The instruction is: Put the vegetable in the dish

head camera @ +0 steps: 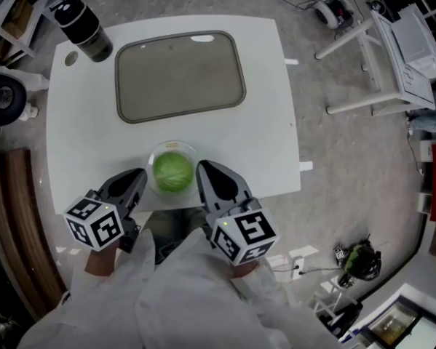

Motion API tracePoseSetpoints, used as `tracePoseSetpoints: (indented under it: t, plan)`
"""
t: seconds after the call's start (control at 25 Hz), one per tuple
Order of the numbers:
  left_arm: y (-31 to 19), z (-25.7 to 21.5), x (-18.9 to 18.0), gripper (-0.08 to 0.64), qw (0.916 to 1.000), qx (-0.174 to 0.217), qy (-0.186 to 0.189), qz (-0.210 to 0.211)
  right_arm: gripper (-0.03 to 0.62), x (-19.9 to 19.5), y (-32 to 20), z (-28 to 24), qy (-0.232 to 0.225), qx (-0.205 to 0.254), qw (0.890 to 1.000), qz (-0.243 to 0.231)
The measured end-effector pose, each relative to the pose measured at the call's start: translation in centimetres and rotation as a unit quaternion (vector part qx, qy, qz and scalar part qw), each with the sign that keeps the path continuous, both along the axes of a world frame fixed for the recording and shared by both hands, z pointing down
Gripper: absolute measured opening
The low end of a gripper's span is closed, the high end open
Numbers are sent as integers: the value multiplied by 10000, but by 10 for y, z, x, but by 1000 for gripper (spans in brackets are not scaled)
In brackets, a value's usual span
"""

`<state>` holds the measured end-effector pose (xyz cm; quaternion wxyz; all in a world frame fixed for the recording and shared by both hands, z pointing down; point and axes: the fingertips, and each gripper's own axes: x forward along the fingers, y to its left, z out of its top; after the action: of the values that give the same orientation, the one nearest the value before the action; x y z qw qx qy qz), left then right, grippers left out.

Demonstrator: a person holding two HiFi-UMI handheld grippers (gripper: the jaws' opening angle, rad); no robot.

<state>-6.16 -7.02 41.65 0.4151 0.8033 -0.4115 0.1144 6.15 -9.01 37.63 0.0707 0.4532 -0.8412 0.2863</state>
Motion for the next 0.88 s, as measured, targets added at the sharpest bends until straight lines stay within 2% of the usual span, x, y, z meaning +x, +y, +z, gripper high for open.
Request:
tracePoseSetpoints:
  t: [0.2,0.4,0.64,0.88]
  plan:
    - [9,17,-6,9,9997,-215,-98,32,15,-7,8,18,-140,-306,9994,-63]
    - [13,33,-10,9,9991,-428,56,-12,15,-7,15,42,-10,-656,9978,6]
    - [19,49,-9,9,9981,-573,121,164,15,-8,24,63,-140,-1002,9949,-13]
    - [27,69,-10,9,9966,-800,78,163,15,-7,33,84,-104,-1271,9918,76]
